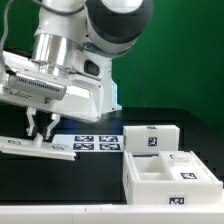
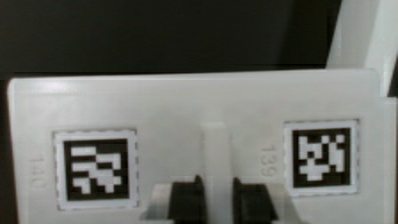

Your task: Assemble cabinet

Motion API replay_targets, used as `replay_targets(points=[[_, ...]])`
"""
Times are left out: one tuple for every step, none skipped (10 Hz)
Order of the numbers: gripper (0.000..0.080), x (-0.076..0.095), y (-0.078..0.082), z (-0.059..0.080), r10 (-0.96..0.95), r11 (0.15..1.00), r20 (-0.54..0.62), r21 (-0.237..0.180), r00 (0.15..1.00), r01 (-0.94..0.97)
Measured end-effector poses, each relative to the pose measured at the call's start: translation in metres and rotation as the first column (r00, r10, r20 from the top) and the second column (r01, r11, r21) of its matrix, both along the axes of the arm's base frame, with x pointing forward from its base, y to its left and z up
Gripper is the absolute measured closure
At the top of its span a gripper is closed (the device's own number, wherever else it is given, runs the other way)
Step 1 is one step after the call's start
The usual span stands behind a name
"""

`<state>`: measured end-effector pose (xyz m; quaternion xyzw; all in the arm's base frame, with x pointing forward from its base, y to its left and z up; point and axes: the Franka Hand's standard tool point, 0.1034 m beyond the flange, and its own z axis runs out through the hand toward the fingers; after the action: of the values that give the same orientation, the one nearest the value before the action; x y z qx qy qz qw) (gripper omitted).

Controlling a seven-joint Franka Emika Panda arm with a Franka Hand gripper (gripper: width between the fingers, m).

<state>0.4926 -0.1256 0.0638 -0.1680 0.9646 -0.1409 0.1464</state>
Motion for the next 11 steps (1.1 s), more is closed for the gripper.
replay_targets(points=[[0.0733,-0.001,-0.001,-0.002,0.001,1.000,-0.005,-0.001,1.000,-0.001],[0.0733,-0.001,-0.001,-0.002,0.012,1.000,-0.008,-0.006,1.000,-0.012],[0.0733,-0.002,-0.001,-0.002,0.031,0.999,-0.013,-0.012,0.999,-0.032],[0.0733,0.001,-0.001,0.001,0.093,0.995,-0.023,-0.038,0.995,-0.094],[0.0733,0.009,0.001,0.012,0.202,0.975,-0.036,-0.088,0.979,-0.204],[0.0733,0.017,0.005,0.026,0.352,0.921,-0.070,-0.154,0.933,-0.359],[0.0733,0.021,0.011,0.039,0.482,0.843,-0.112,-0.209,0.869,-0.495],[0.0733,0.022,0.012,0.045,0.527,0.802,-0.142,-0.243,0.838,-0.546],[0.0733,0.022,0.010,0.045,0.557,0.769,-0.172,-0.262,0.813,-0.583],[0.0733,0.023,0.011,0.044,0.594,0.734,-0.194,-0.267,0.781,-0.625],[0.0733,0.024,0.011,0.044,0.621,0.703,-0.214,-0.274,0.754,-0.657]])
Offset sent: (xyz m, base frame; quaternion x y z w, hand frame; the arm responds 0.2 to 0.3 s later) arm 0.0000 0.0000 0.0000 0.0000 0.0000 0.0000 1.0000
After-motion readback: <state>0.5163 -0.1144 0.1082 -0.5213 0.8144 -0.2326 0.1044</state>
